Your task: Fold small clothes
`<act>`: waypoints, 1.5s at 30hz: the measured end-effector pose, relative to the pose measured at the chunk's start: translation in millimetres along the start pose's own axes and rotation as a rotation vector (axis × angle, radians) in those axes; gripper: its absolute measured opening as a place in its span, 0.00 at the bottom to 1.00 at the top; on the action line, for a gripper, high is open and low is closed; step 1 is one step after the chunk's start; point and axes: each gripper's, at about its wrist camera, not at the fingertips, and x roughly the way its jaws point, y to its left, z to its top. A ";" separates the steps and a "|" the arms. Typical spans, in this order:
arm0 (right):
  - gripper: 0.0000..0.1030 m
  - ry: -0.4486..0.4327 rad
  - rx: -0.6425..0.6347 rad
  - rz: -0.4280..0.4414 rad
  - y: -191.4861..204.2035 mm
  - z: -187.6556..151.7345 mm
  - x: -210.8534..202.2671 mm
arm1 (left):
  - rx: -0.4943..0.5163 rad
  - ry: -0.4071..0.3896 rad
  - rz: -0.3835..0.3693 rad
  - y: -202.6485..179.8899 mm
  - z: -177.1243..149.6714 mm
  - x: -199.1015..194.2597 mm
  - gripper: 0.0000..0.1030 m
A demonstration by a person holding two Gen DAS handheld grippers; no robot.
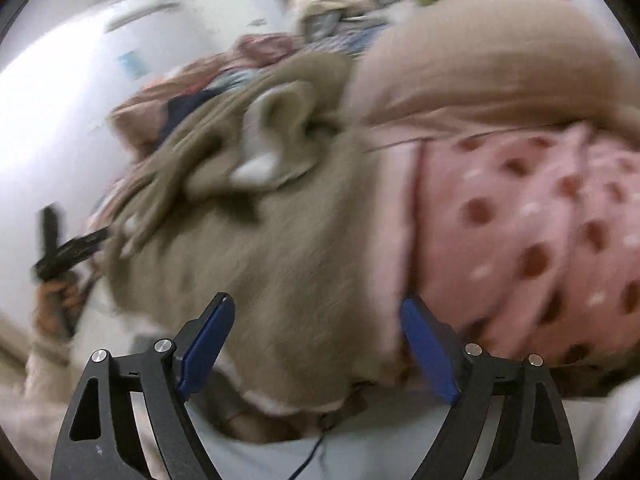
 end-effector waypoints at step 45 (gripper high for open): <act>0.09 -0.127 0.035 -0.071 39.7 250.6 59.5 | -0.024 -0.078 0.081 19.3 182.8 29.8 0.15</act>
